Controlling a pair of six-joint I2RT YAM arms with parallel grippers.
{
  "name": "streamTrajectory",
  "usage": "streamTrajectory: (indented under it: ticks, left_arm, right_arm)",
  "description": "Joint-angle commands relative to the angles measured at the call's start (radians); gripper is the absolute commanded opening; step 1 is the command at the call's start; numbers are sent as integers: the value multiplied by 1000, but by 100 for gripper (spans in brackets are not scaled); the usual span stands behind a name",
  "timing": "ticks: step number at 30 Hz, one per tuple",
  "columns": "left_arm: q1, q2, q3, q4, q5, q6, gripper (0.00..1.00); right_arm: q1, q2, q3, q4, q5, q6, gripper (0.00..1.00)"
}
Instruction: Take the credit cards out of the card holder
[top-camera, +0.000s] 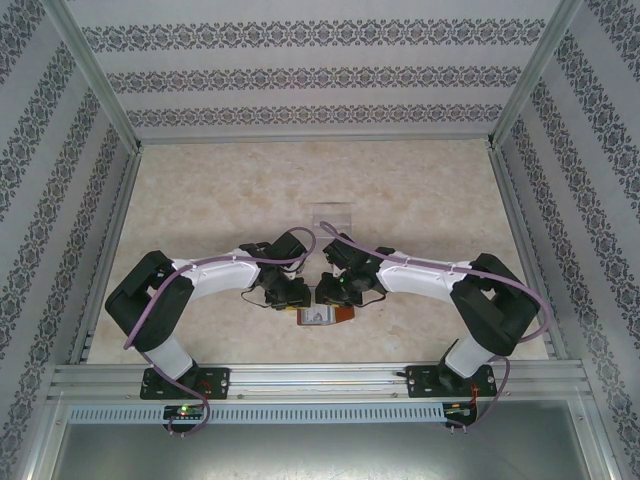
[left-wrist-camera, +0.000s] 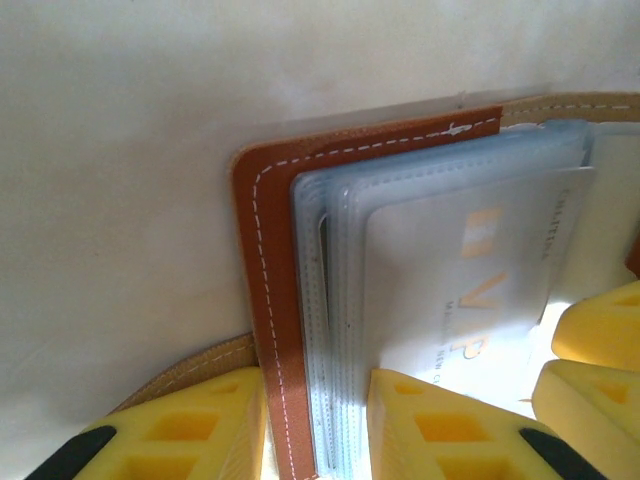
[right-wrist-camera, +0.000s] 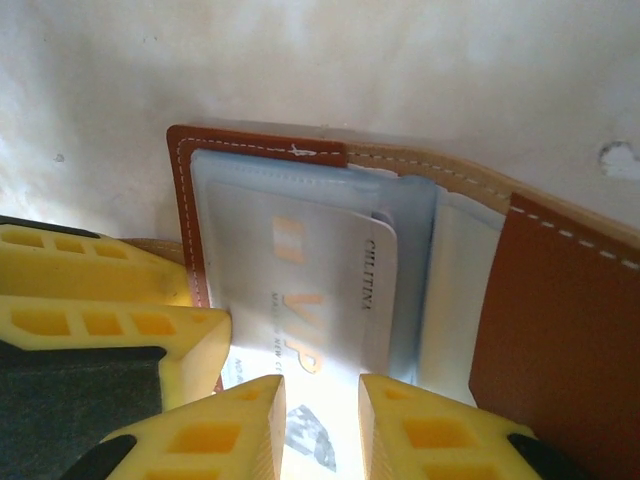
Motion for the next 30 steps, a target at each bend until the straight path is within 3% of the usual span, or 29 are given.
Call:
streamTrajectory:
  ticks: [1, 19, 30]
  left_arm:
    - [-1, 52, -37, -14, -23, 13, 32]
    - [-1, 50, -36, -20, -28, 14, 32]
    - [-1, 55, -36, -23, -25, 20, 30]
  right_arm:
    - [-13, 29, -5, 3, 4, -2, 28]
    - [-16, 27, 35, -154, 127, -46, 28]
    - [-16, -17, 17, -13, 21, -2, 27]
